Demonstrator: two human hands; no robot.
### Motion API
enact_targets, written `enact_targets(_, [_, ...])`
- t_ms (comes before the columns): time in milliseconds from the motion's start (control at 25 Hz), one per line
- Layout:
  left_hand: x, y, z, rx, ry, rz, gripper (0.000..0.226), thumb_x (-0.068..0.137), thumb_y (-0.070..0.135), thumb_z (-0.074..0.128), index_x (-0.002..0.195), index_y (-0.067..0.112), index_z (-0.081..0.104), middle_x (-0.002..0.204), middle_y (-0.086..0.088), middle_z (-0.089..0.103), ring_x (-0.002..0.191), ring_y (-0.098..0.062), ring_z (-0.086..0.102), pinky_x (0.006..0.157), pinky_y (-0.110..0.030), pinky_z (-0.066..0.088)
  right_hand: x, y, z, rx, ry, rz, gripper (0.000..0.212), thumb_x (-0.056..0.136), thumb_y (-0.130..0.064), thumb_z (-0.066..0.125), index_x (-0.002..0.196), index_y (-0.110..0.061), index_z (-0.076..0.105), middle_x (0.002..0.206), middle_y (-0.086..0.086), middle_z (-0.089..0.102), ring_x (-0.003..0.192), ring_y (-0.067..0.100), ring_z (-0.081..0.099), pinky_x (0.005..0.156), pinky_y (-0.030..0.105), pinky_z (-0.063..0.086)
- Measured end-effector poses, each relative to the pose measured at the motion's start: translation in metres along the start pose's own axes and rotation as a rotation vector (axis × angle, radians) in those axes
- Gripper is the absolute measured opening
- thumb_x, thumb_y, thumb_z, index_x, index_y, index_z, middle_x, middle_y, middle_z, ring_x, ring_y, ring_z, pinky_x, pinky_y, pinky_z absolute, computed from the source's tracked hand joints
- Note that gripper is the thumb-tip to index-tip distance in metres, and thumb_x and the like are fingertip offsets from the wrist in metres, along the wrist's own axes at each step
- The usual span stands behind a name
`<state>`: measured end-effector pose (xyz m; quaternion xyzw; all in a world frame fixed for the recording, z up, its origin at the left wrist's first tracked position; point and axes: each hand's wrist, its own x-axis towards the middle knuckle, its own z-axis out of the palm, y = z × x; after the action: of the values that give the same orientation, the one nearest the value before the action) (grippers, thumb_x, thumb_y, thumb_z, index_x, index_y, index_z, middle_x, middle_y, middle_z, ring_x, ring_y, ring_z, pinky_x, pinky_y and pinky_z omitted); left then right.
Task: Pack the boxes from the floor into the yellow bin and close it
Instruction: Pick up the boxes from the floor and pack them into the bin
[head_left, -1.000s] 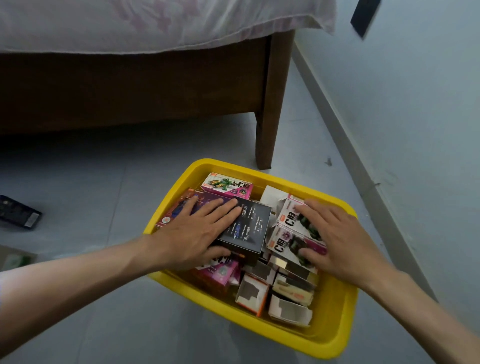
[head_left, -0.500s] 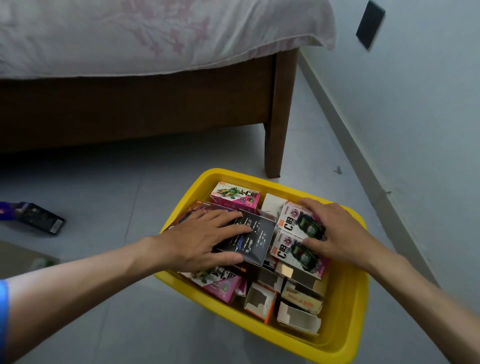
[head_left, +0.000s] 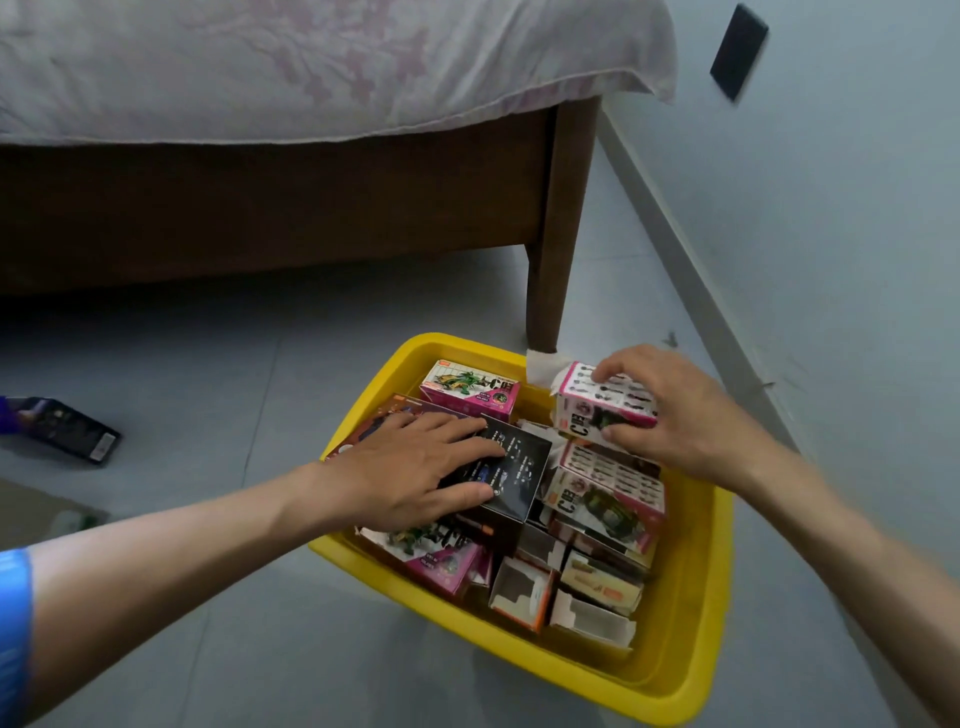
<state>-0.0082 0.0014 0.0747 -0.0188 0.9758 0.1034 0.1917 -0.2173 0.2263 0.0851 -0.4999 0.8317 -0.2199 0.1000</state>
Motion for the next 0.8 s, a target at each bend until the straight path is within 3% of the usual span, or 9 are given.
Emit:
enact_targets(160, [-0.007,0.000,0.002,-0.037,0.032,0.009,0.070,0.084,0.084,0.004,0.148,0.055,0.013,0.163,0.015,0.014,0.148,-0.011,0.012,0.117,-0.040,0.008,-0.007,0.007,0.016,-0.262,-0.085,-0.019,0.046,0.086,-0.049,0.064,0.129,-0.034,0.054,0.141,-0.008,0.053,0.120,0.018,0.044,0.098,0.038,0.037])
enact_targets(280, [-0.007,0.003,0.000,-0.065,0.072,-0.002,0.075,0.084,0.084,0.004,0.150,0.051,0.016,0.163,0.014,0.015,0.148,-0.010,0.013,0.117,-0.037,0.007,-0.013,0.009,0.028,-0.321,-0.017,0.042,0.055,0.092,-0.058,0.050,0.139,-0.031,0.049,0.153,-0.001,0.040,0.135,0.026,0.036,0.106,0.046,0.032])
enact_targets(360, [-0.006,0.007,-0.001,-0.097,0.085,-0.005,0.077,0.084,0.084,0.005,0.151,0.048,0.018,0.162,0.013,0.018,0.147,-0.010,0.014,0.117,-0.037,0.010,-0.015,0.005,0.020,-0.266,0.102,0.051,0.054,0.093,-0.057,0.049,0.134,-0.023,0.053,0.144,0.005,0.050,0.127,0.028,0.045,0.101,0.048,0.039])
enact_targets(440, [-0.007,0.011,-0.004,-0.100,0.119,0.011,0.076,0.088,0.080,0.009,0.151,0.042,0.026,0.160,0.010,0.026,0.146,-0.010,0.020,0.117,-0.037,0.014,-0.024,-0.002,0.015,-0.261,0.174,-0.089,0.040,0.092,-0.048,0.047,0.115,-0.018,0.062,0.114,0.007,0.067,0.098,0.024,0.059,0.081,0.040,0.047])
enact_targets(520, [-0.006,0.019,-0.008,-0.005,0.241,0.109,0.067,0.094,0.071,0.018,0.145,0.034,0.040,0.153,0.005,0.039,0.141,-0.013,0.032,0.115,-0.039,0.024,-0.045,-0.009,0.020,-0.350,0.093,-0.207,0.031,0.090,-0.042,0.047,0.104,-0.019,0.062,0.094,0.003,0.070,0.079,0.021,0.059,0.068,0.035,0.049])
enact_targets(560, [-0.005,0.024,-0.012,0.049,0.313,0.194,0.061,0.097,0.066,0.023,0.141,0.030,0.046,0.148,0.003,0.046,0.137,-0.015,0.038,0.113,-0.041,0.030,-0.055,-0.015,0.028,-0.396,-0.008,-0.191,0.033,0.088,-0.044,0.050,0.108,-0.020,0.060,0.099,0.002,0.069,0.082,0.021,0.060,0.070,0.035,0.050])
enact_targets(640, [-0.001,0.038,-0.017,0.160,0.353,0.399,0.052,0.098,0.059,0.032,0.135,0.027,0.051,0.142,-0.002,0.052,0.132,-0.019,0.043,0.110,-0.044,0.034,-0.069,-0.022,0.047,-0.477,-0.181,-0.037,0.058,0.082,-0.052,0.061,0.129,-0.021,0.050,0.122,0.003,0.061,0.100,0.023,0.056,0.083,0.037,0.049])
enact_targets(720, [0.005,0.055,-0.010,0.301,0.257,0.571,0.049,0.097,0.057,0.038,0.134,0.028,0.052,0.142,-0.004,0.051,0.133,-0.022,0.041,0.113,-0.049,0.027,-0.070,-0.025,0.064,-0.519,-0.198,0.063,0.076,0.081,-0.050,0.067,0.142,-0.018,0.036,0.131,0.006,0.052,0.110,0.025,0.050,0.091,0.037,0.046])
enact_targets(800, [0.006,0.065,0.004,0.410,0.095,0.596,0.049,0.098,0.058,0.039,0.135,0.029,0.051,0.144,-0.005,0.048,0.139,-0.025,0.033,0.115,-0.057,0.016,-0.063,-0.028,0.063,-0.558,-0.122,0.037,0.068,0.082,-0.040,0.066,0.139,-0.015,0.040,0.123,0.007,0.056,0.104,0.025,0.052,0.087,0.036,0.047])
